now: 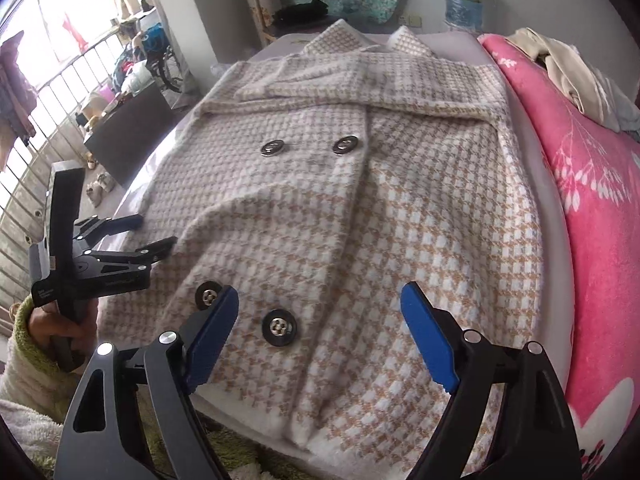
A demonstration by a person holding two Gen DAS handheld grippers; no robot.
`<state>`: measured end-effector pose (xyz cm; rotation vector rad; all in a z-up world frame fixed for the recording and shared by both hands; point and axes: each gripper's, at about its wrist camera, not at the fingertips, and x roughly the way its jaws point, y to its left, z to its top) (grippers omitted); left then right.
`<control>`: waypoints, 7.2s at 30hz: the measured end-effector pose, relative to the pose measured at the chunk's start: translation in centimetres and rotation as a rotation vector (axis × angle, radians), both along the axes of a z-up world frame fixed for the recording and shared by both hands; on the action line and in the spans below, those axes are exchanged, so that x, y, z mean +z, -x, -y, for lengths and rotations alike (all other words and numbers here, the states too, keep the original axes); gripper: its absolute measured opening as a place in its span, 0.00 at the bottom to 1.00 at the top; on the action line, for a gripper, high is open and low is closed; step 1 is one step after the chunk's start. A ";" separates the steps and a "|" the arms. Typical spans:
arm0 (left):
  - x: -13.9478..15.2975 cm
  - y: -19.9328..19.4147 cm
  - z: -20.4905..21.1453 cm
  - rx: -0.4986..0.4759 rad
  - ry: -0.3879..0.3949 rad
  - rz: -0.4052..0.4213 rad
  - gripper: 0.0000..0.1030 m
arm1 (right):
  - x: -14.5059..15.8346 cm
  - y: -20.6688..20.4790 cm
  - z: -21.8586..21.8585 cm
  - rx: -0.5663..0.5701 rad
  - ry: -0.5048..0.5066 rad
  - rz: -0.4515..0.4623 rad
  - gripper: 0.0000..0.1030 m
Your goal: Fold large clothes
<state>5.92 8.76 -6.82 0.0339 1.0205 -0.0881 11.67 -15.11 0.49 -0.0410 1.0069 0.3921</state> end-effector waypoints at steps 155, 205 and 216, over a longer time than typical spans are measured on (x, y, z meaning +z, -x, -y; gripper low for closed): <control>0.4 9.5 1.3 -0.047 0.004 -0.121 0.22 | -8.8 8.1 13.7 -0.340 -0.208 -0.454 0.62; 1.8 9.6 1.5 -0.077 0.021 -0.024 0.11 | -3.4 7.6 8.7 -0.237 -0.255 -0.313 0.07; 3.0 9.2 2.1 -0.079 0.029 0.032 0.11 | -2.7 6.8 9.8 -0.239 -0.319 -0.263 0.07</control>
